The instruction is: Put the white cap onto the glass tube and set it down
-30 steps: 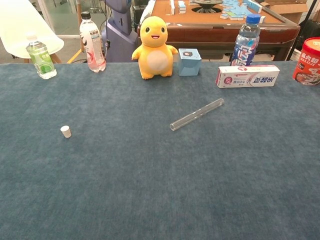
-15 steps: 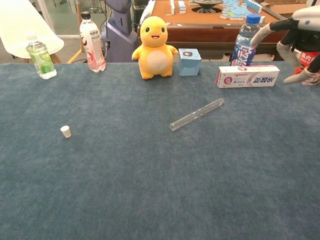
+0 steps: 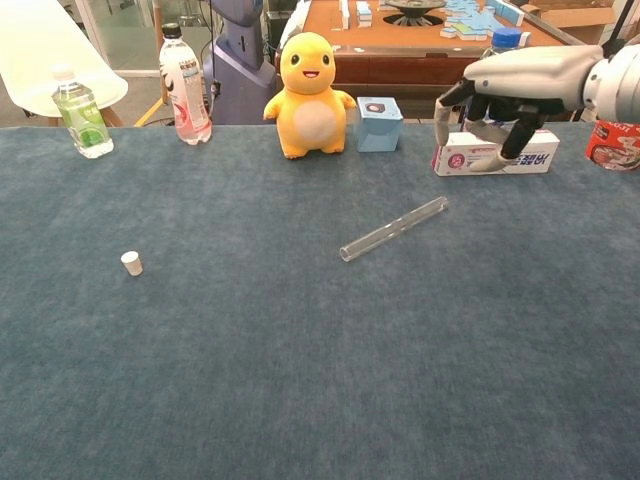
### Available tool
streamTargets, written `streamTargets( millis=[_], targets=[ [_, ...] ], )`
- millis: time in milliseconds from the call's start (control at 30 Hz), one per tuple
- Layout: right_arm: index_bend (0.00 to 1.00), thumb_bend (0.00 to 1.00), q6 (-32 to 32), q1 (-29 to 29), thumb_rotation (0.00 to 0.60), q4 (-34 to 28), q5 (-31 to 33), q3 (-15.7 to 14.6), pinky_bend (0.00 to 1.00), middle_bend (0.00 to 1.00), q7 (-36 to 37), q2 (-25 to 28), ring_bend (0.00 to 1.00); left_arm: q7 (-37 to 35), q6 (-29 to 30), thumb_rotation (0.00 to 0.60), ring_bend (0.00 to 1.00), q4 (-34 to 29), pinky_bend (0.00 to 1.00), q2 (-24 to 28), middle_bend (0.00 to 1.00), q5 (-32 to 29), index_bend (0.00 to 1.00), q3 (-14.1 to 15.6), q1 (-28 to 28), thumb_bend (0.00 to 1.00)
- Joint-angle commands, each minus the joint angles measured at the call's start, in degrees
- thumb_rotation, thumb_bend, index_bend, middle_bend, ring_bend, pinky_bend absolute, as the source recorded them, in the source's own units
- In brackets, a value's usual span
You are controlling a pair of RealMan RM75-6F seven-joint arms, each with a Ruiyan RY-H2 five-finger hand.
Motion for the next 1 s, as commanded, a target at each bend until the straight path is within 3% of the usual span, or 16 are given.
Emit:
streamTargets(
  millis=[33,467,1000],
  targets=[
    [0.42,0.26,-2.4,2.4,0.6,3.8,0.9,-0.6,1.0,0.83,0.2,-3.2,0.99,-0.1,0.1,0.6,0.28,0.1,0.25,-0.1,0.17,0.0,0.13,0.0,0.1,0.18],
    [0.43,0.26,-7.6,8.1,0.6,15.7,1.2,-2.9,1.0,0.84,3.0,-12.7,1.0,-0.4,0.2,0.6,0.28,0.2,0.25,0.0,0.17,-0.7,0.13,-0.1,0.5,0.18],
    [0.44,0.26,-10.1,11.9,0.6,21.7,-0.2,-5.5,1.0,0.84,5.3,-17.7,1.0,-1.1,0.1,0.6,0.28,1.1,0.25,-0.4,0.17,-1.0,0.13,0.0,0.9,0.18]
  ],
)
